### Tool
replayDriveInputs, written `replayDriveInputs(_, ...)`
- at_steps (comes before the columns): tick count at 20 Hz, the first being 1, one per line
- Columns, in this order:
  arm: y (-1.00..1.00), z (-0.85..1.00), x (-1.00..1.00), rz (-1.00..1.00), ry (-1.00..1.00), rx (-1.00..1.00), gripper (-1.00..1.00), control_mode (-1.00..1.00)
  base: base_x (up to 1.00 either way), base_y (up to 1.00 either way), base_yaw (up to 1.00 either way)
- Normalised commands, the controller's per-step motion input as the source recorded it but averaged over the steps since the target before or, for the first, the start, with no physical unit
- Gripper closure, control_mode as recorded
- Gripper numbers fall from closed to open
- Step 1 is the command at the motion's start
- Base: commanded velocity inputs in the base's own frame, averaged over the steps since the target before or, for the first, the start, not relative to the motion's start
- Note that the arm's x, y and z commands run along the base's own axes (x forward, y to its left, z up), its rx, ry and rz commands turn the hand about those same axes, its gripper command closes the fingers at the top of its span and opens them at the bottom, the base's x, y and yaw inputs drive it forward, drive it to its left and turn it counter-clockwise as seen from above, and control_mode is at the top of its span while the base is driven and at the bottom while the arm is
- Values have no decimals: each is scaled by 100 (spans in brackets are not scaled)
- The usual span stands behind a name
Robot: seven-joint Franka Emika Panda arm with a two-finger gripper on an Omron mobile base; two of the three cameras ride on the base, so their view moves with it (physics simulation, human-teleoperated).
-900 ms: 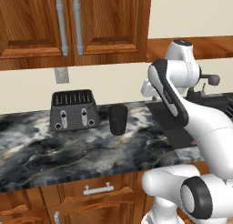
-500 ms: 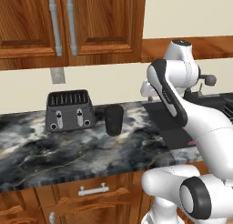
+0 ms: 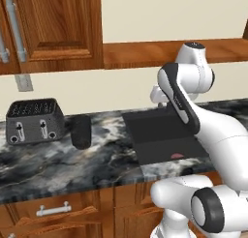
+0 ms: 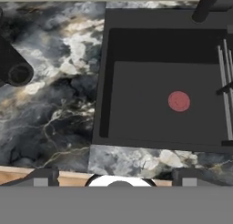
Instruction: Turn on the sink faucet and place the jug under the water for a few seconds to fill it up.
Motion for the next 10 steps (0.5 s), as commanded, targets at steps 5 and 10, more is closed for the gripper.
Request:
replayDriveInputs(5, 0, 0, 0, 0, 0, 0, -100, 100, 1, -41, 0)
replayDriveInputs(10, 0, 0, 0, 0, 0, 0, -100, 100, 5, -34, 0)
